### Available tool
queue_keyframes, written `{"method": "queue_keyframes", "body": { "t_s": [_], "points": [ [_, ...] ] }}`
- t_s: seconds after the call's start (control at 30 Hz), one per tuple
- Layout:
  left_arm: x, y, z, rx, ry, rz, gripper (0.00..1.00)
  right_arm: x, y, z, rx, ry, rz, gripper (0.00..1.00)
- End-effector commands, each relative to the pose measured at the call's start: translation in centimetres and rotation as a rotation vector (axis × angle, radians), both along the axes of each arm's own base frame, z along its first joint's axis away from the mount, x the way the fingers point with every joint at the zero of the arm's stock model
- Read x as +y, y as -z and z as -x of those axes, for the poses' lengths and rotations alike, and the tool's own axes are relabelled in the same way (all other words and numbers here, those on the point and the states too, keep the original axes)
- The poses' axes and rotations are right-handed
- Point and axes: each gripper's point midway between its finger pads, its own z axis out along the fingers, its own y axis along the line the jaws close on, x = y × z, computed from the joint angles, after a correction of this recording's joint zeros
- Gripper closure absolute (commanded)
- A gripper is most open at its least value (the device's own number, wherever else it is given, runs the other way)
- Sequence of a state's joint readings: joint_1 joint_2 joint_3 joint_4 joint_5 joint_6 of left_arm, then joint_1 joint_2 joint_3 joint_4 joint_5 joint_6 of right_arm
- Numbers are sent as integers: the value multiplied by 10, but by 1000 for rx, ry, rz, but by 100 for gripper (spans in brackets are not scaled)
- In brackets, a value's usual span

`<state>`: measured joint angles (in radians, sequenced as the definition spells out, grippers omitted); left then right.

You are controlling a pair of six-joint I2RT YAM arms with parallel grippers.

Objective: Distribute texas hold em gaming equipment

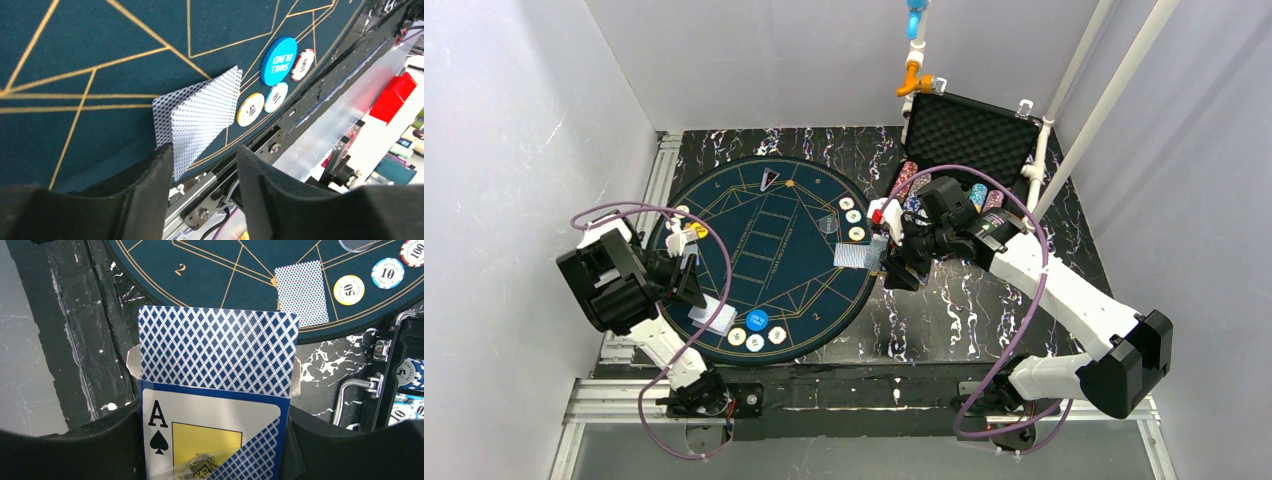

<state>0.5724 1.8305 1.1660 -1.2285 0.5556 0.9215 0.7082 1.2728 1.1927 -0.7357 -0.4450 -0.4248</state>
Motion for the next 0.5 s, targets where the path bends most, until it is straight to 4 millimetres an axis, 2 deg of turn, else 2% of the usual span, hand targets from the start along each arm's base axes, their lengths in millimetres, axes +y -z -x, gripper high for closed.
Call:
{"method": "queue_keyframes", "body": {
  "t_s": [0.0, 0.1, 0.17, 0.23, 0.3, 0.47],
  "points": [
    [20, -23, -5, -90, 10, -81, 47, 8, -17, -4, -51, -25, -42, 99],
    [22, -54, -23, -179, -17, -95, 32, 8, -17, -5, -54, -24, -42, 99],
    [16, -73, -38, -224, -30, -103, 31, 8, -18, -5, -56, -24, -47, 99],
    [-4, -90, -50, -258, -17, -86, 30, 9, -18, -5, -57, -26, -53, 99],
    [-38, -106, -59, -280, 6, -47, 29, 11, -20, -5, -60, -30, -62, 99],
    [-150, -149, -73, -258, 34, 182, 27, 14, -25, -8, -79, -27, -70, 99]
  ]
}}
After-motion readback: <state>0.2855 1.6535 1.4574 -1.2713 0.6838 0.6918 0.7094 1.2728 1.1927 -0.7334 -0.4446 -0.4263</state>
